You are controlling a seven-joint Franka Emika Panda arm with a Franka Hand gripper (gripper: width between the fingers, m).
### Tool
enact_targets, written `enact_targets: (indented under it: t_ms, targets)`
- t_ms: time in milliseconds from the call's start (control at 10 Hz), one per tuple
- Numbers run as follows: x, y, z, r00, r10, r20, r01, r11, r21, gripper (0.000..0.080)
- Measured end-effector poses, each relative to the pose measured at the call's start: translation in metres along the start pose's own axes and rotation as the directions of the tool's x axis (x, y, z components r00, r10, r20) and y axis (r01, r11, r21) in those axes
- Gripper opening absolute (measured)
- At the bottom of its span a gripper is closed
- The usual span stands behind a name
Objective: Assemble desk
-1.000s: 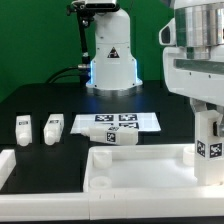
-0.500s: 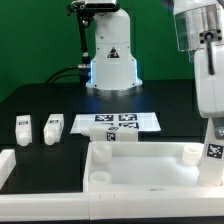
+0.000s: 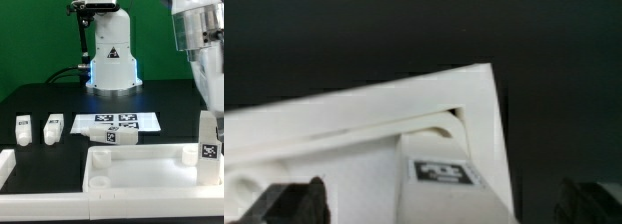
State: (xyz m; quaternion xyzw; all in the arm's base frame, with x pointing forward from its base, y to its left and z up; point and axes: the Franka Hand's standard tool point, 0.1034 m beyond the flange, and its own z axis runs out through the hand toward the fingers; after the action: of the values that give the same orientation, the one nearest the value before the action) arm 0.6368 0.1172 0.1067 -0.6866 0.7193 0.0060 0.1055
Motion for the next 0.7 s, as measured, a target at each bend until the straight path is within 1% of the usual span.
enact_targets:
  t_ms: [100, 200, 300, 500, 600, 700]
  targets:
    - [0.0027, 0.0033, -0.0020, 0.980, -0.197, 0.004, 0.197, 0.980, -0.039, 0.0645]
    - [-0.0004, 0.0056, -0.0025, 0.957, -0.289, 0.003, 0.288, 0.955, -0.065, 0.0648]
    - [0.0009, 0.0042, -0.0022, 0.939, -0.345, 0.002, 0.345, 0.937, -0.058, 0.0648]
    - [0.0016, 0.0042, -0.0020, 0.885, -0.465, 0.009, 0.465, 0.884, -0.058, 0.0648]
    - [0.0012, 0.0045, -0.0021, 0.858, -0.514, 0.010, 0.514, 0.856, -0.063, 0.0648]
    - [0.0005, 0.0018, -0.0041, 0.728, -0.686, -0.007, 0.681, 0.724, -0.107, 0.0648]
